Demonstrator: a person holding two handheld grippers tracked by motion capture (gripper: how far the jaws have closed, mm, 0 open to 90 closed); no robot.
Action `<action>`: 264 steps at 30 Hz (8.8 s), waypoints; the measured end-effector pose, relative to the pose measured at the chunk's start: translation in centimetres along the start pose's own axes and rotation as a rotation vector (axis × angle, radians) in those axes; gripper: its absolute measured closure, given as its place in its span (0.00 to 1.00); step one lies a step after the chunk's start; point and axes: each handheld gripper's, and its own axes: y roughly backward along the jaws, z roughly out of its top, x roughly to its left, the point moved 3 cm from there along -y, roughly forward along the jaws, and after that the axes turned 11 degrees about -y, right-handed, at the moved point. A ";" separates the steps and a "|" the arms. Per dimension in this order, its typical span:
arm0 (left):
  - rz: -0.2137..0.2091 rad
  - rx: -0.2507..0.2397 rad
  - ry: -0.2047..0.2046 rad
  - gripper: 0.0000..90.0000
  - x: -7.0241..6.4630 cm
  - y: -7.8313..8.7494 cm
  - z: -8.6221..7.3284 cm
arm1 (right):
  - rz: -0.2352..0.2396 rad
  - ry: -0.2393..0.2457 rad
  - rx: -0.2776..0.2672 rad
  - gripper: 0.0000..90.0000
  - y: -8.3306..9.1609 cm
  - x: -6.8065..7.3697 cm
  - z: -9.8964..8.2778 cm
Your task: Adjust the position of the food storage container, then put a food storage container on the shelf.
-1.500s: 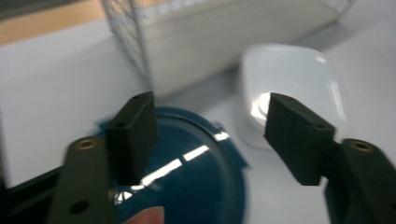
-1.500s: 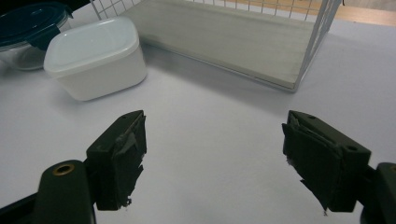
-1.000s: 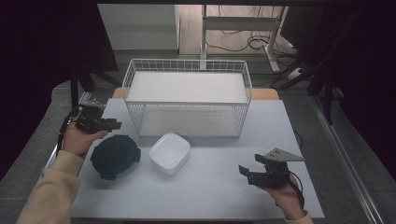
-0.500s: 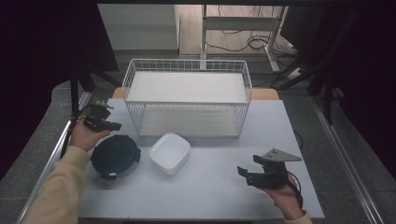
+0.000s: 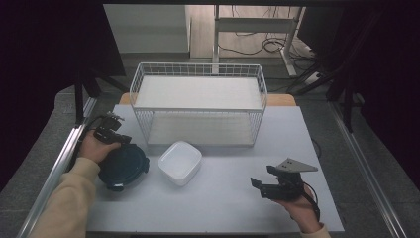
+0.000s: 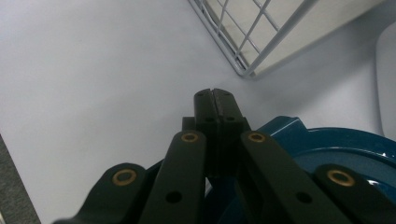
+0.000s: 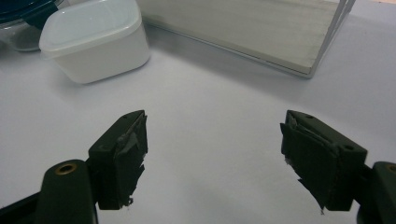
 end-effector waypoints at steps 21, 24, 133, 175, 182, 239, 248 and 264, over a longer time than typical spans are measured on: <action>-0.092 -0.013 -0.078 1.00 -5.2 1.6 -2.8 | -0.003 0.008 0.009 0.26 0.0 0.1 -0.1; -0.106 -0.023 -0.082 1.00 -5.8 1.7 -3.1 | -0.002 0.007 0.009 0.26 0.0 0.1 -0.1; -0.253 -0.087 -0.071 1.00 -14.5 3.8 -11.9 | 0.006 0.007 0.046 0.27 -1.1 0.7 0.1; -0.129 -0.358 0.153 0.13 -13.5 8.6 -10.2 | 0.062 -0.016 0.046 0.25 -1.4 1.8 0.0; -0.175 -0.364 0.156 0.13 -13.7 8.6 -10.3 | 0.101 -0.042 0.060 0.25 -1.7 2.9 -0.3; -0.490 -0.319 0.328 0.23 -14.9 4.8 -13.2 | 0.405 -0.431 0.313 0.20 -10.6 17.4 -4.5; -0.566 -0.306 0.358 0.34 -15.5 3.8 -13.4 | 0.433 -0.478 0.334 0.29 -11.4 18.6 -5.1; -0.547 -0.329 0.450 0.41 -15.9 3.8 -13.7 | 0.454 -0.597 0.339 0.45 -11.5 18.1 -4.8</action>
